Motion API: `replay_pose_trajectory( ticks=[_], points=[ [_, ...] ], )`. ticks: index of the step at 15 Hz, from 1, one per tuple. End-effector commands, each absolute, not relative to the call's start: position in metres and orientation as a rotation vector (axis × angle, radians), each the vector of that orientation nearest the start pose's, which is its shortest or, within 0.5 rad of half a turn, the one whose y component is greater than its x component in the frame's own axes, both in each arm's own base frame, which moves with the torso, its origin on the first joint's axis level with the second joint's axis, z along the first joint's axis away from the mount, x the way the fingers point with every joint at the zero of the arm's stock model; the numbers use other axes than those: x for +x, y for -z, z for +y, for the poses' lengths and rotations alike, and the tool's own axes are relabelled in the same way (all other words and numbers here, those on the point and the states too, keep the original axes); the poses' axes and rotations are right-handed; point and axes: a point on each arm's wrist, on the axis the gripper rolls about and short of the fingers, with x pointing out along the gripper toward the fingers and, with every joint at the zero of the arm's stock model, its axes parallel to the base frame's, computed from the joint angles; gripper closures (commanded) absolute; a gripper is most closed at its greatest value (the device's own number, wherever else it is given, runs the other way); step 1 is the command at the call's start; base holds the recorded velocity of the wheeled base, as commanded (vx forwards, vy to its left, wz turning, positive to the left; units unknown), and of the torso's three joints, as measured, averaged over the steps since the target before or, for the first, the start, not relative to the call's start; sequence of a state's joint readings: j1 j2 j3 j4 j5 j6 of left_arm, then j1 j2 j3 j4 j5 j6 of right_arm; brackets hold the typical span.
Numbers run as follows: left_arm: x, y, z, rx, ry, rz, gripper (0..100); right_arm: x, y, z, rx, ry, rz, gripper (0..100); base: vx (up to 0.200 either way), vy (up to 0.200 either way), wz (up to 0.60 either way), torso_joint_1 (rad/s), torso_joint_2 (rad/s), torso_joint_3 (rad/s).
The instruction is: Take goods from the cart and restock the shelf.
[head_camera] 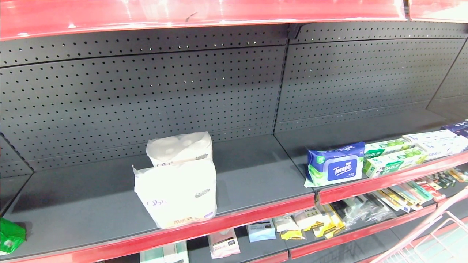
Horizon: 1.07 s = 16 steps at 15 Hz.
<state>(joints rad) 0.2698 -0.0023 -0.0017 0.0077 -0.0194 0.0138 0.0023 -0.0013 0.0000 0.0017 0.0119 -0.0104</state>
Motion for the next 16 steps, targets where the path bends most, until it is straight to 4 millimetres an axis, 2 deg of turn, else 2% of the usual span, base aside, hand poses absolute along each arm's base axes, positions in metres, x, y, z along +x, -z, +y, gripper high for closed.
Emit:
replay_pose_trajectory(
  ticks=[1,8,16],
  points=[
    [-0.0220,-0.0751,-0.0065,0.013,-0.252,0.008,0,-0.0228,-0.0753,0.0002,-0.011,-0.015,0.001,0,0.000,0.000,0.00,0.000,0.00,0.000],
    [-0.0220,-0.0751,-0.0065,0.013,-0.250,0.008,0,-0.0228,-0.0753,0.0002,-0.011,-0.017,0.001,0,0.000,0.000,0.60,0.005,0.00,0.001],
    [-0.0220,-0.0751,-0.0065,0.013,-0.250,0.008,0,-0.0228,-0.0753,0.0002,-0.009,-0.015,0.001,0,0.000,0.000,0.00,0.000,0.00,0.000]
  ],
)
